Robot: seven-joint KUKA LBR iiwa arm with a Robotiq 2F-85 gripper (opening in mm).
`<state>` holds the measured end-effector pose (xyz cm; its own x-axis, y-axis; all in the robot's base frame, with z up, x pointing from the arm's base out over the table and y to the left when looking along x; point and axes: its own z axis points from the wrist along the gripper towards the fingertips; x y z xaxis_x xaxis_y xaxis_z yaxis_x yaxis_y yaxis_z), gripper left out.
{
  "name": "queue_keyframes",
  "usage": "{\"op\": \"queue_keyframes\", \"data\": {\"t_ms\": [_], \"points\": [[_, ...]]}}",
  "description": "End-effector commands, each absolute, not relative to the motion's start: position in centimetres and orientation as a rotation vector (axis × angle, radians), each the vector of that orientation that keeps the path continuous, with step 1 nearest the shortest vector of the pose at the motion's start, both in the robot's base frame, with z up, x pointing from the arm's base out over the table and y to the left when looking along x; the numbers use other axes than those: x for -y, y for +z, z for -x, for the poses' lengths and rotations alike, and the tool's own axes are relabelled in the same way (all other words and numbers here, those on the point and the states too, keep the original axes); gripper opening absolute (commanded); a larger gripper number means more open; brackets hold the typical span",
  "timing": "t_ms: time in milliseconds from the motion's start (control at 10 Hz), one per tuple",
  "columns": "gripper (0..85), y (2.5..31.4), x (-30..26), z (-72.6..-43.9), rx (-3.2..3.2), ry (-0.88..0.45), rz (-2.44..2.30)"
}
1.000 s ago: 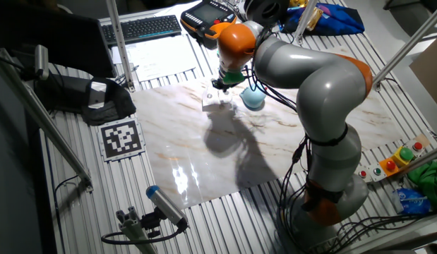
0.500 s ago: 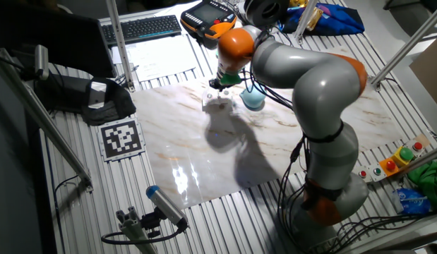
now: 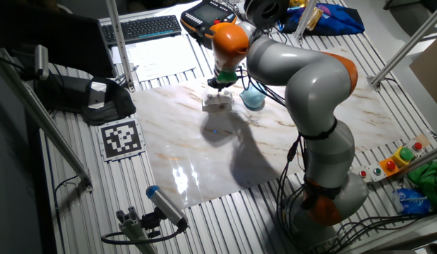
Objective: Drop coins into a piggy bank
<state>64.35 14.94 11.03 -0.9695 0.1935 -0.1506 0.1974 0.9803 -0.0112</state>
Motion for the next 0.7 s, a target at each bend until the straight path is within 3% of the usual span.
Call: {"op": "queue_keyframes", "data": {"t_ms": [0, 300, 400, 600], "points": [[0.0, 10.90, -15.00, -64.33, -2.971, -0.036, -0.294], [0.0, 10.41, -15.21, -64.62, -2.971, -0.031, -0.256], [17.0, 10.37, -15.20, -64.67, -2.977, -0.031, -0.245], [17.0, 10.37, -15.17, -64.68, -2.986, -0.041, -0.243]]}}
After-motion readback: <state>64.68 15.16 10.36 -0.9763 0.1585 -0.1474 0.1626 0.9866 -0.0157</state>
